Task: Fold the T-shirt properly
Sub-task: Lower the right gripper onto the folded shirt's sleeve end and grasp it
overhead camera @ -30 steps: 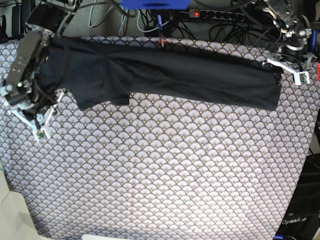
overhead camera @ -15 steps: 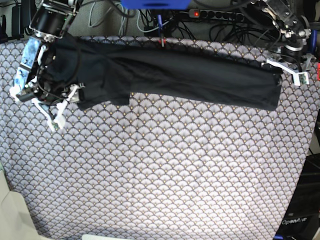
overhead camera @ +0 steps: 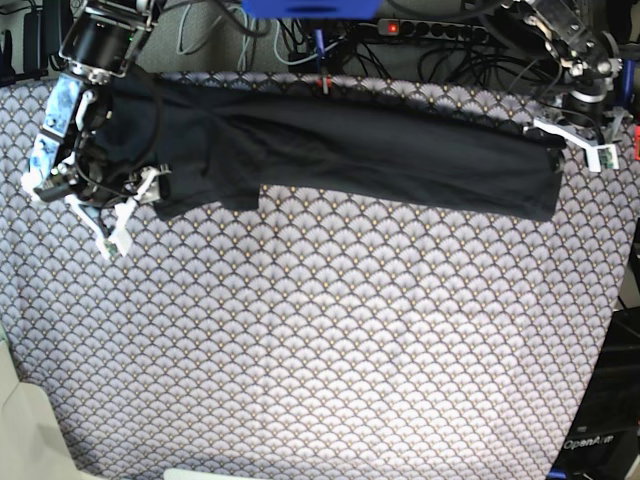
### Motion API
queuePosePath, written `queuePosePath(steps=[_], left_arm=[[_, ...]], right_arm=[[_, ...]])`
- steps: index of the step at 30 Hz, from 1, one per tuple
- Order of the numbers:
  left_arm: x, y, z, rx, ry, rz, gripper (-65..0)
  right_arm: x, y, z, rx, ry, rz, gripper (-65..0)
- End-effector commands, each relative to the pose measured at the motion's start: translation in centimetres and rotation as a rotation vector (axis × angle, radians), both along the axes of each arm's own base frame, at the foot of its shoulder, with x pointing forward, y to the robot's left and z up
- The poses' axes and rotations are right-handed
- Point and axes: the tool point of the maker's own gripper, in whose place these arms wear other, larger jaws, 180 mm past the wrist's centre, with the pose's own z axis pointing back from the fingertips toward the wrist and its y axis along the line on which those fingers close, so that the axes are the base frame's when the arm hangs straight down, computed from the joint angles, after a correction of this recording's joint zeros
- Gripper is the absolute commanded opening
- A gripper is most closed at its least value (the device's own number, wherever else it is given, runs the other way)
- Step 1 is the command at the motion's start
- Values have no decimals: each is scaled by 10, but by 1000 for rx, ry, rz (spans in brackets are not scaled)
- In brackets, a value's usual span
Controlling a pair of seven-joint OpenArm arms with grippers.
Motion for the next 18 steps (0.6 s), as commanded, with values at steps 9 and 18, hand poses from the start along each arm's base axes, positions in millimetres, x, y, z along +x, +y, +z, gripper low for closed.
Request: queuePosePath(steps=[9,18], left_arm=[[6,5,14,22,-49,3,-301],[6,5,13,19,-47,3,-301]], right_arm=[[-10,13,-31,90,91,-22,-237],[-4,14,-28,96,68,-25,-422]])
